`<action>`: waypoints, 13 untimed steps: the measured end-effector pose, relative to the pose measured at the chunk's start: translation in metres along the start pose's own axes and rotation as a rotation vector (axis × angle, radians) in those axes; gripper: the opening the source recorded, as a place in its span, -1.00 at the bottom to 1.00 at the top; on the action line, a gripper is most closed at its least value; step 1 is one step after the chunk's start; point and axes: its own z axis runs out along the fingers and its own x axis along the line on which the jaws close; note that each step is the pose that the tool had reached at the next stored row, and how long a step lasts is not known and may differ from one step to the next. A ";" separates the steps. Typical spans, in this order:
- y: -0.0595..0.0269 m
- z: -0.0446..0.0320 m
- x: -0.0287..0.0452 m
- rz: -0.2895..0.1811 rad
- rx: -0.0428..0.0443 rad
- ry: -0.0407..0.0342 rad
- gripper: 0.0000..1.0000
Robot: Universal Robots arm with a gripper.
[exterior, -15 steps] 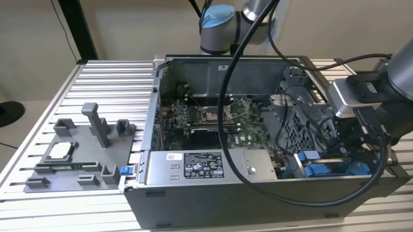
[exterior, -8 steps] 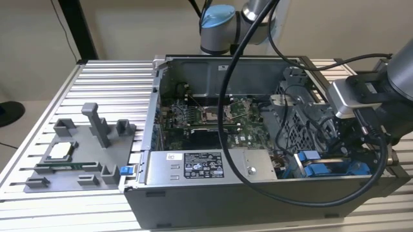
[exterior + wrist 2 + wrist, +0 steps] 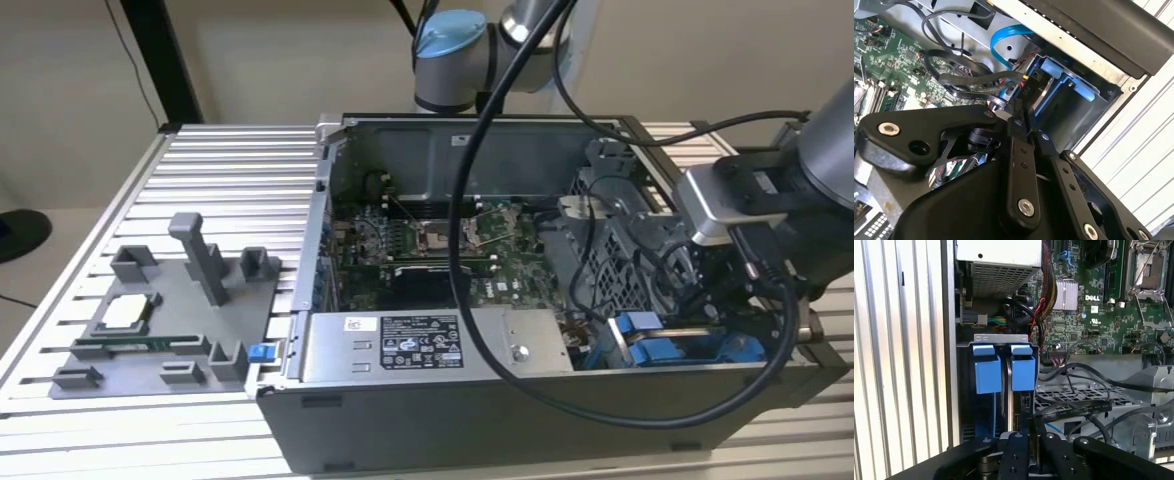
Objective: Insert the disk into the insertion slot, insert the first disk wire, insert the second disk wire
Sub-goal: 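Insert the second disk wire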
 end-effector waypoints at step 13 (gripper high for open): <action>0.0016 0.0007 -0.0008 -0.002 0.0095 -0.0008 -1.00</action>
